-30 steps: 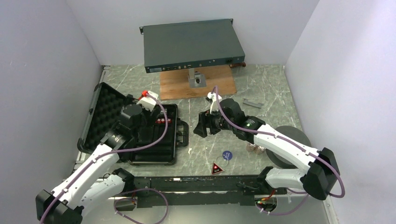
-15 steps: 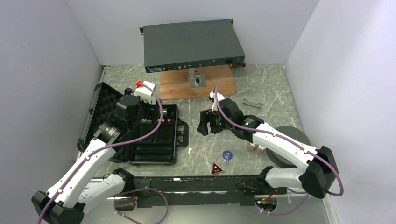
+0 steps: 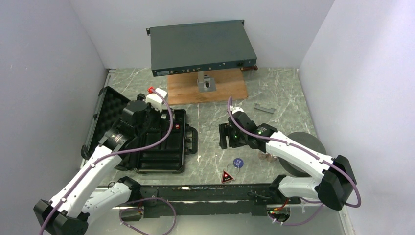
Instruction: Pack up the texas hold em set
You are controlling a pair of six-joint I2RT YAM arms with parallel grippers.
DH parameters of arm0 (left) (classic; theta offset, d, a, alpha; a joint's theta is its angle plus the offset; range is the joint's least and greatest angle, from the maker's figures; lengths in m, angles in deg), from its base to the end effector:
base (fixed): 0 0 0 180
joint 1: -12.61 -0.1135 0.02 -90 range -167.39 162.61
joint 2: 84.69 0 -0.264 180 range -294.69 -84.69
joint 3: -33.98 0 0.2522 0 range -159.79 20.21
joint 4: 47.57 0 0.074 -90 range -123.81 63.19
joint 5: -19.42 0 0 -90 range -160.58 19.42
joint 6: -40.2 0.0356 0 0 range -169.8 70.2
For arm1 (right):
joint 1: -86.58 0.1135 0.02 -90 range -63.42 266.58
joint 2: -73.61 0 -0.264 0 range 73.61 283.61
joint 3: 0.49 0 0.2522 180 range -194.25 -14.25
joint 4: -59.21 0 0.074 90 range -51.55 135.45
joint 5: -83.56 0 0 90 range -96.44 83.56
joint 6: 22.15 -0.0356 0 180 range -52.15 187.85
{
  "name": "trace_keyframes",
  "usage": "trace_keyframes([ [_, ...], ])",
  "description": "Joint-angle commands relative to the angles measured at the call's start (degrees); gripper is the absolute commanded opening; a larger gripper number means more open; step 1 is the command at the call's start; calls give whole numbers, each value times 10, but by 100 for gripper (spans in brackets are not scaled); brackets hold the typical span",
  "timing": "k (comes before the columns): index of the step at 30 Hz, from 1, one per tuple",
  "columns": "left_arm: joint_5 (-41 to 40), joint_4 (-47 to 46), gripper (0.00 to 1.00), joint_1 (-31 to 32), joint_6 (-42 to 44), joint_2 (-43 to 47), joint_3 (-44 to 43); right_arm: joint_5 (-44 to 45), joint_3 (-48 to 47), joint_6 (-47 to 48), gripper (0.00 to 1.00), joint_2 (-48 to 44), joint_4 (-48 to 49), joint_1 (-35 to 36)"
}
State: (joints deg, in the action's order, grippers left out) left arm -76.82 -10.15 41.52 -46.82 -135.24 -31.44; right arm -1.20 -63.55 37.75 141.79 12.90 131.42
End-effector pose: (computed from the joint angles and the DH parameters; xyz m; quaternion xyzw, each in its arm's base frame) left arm 0.1743 -0.0919 0.3401 0.1991 0.8068 -0.0803 0.5504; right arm 0.1734 0.1678 0.2505 -0.1060 0.9370 0.1665 0.2881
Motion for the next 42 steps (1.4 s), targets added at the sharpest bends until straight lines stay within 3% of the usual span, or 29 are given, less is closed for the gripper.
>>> trace_keyframes([
  [1,15,-7,100,-2,9,-5,-5,34,2,-20,76,-11,-58,1],
  [8,22,6,100,1,14,-26,-15,24,-1,-51,75,-9,-129,2],
  [22,-43,9,100,30,29,-29,-6,-9,38,-90,80,19,-95,2],
  [37,-39,14,100,33,25,-38,-12,-22,84,-164,80,35,-96,3],
  [42,-43,13,100,36,25,-39,-10,-27,96,-183,85,27,-84,3],
])
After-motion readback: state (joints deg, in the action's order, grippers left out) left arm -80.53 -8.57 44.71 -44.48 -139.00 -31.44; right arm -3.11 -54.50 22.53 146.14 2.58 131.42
